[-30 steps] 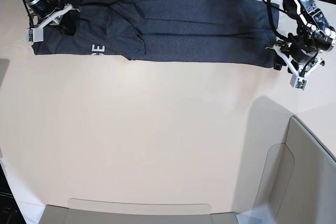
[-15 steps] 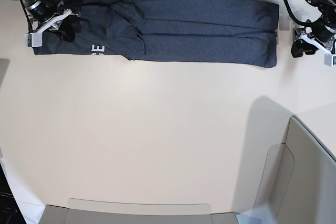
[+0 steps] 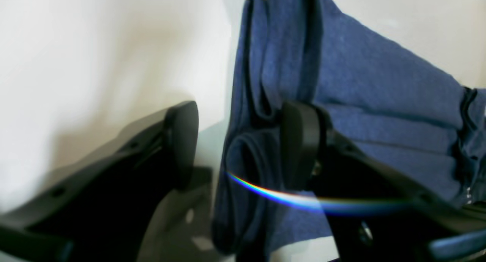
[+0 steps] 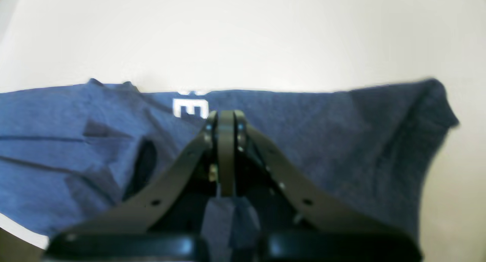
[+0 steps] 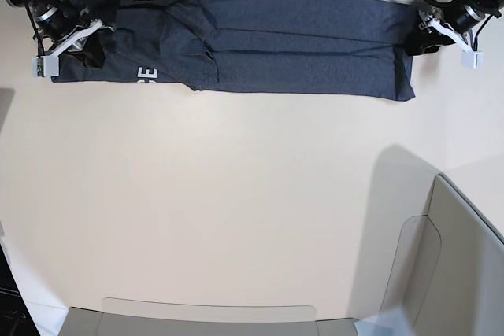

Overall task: Layout the t-shirt on the table in an organized manner, then fold the t-shirt properly
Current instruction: 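Grasp both ends of the folded strip with the grippers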

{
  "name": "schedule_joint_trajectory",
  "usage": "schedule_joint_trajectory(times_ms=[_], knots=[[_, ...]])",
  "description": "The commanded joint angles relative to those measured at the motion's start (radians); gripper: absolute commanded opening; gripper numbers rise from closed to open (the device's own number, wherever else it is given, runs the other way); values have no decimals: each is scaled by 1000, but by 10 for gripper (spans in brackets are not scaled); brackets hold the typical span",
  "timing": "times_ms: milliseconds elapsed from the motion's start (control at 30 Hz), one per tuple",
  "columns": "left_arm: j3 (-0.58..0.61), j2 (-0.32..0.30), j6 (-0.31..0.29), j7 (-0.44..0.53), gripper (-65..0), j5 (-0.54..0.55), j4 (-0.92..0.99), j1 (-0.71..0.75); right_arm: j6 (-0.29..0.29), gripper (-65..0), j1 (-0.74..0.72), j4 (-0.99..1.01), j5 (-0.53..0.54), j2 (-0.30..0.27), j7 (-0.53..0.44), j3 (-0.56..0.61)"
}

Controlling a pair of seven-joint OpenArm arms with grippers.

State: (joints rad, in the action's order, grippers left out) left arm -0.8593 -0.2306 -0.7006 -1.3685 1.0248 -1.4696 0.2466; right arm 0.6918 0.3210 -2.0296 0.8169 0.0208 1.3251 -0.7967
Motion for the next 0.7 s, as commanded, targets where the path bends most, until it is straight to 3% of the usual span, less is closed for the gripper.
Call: schedule_joint_trajectory(times_ms=[0,133,367,667], knots=[[2,-11,2,-28,-313,-25,-9,6,1,-650,-7,-16,12,-8,11,-3],[2,-11,2,-28,-313,-25,-9,6,1,-650,-6,-16,11,-8,11,-3],[2,-11,2,-28,-313,-25,-9,-2,2,-491,-4,-16,17,-2,11,-3],[44,-10,2,-28,-313,-4,-7,4,2,-481,-9,-16,17,-5,11,-10]])
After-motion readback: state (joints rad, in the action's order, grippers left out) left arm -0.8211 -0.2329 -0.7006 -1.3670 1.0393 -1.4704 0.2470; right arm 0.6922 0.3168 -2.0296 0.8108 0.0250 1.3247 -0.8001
